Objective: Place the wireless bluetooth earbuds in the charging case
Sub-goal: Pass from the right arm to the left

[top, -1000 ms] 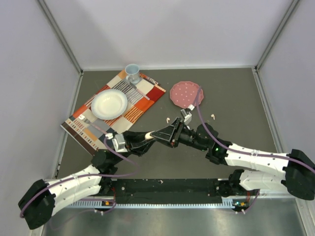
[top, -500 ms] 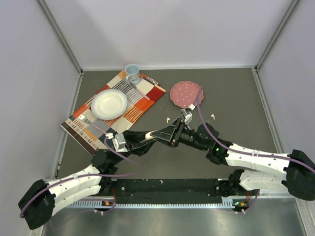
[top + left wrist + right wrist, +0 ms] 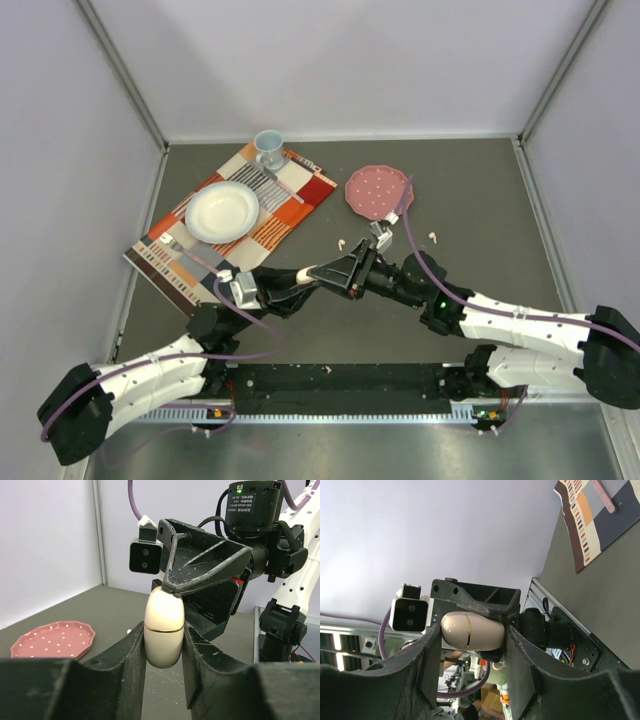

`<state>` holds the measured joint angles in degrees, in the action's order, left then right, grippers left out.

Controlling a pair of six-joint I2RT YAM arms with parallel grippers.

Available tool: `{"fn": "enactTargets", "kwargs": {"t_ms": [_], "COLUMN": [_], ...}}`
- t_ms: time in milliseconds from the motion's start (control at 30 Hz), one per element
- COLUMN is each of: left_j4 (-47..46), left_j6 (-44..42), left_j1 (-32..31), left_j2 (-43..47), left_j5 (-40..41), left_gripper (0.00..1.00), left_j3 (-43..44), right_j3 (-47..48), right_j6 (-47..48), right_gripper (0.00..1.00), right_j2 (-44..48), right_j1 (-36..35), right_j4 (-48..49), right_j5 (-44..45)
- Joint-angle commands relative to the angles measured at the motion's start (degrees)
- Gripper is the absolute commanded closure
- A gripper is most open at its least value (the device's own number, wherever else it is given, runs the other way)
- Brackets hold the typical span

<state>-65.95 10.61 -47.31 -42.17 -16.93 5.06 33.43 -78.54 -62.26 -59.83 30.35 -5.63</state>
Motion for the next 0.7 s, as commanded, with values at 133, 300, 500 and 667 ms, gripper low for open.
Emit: {"fn": "enactTargets", "kwargs": {"t_ms": [133,300,500,667], "left_j4": [-2.95,-3.04,-3.39,-2.44], "left_j6": [0.02,-0.33,0.90,3.62], "left_j1": [0.03,0.11,0.11,0.02], "left_j2": [0.07,0.51,2.53,6.39], "left_j5": [0.14,-0.30,2.16,9.10], "left_gripper": [0.93,1.00,1.00,1.00], "left_j3": [0.65,0.39,-0.92,-4.35], "right_j3": [0.94,1.29,3.30,9.72], "right_j6": [0.14,0.06,6.45,22.18], "right_gripper": [0.78,0.76,0.19,0.01], "right_j2": [-0.32,-0.49,0.47,6.69], "right_j1": [0.42,0.42,1.29,2.18], "right_j4": [2.17,1.30,-2.83,-20.46], "right_j5": [-0.96,-0.70,-2.97,1.22]}}
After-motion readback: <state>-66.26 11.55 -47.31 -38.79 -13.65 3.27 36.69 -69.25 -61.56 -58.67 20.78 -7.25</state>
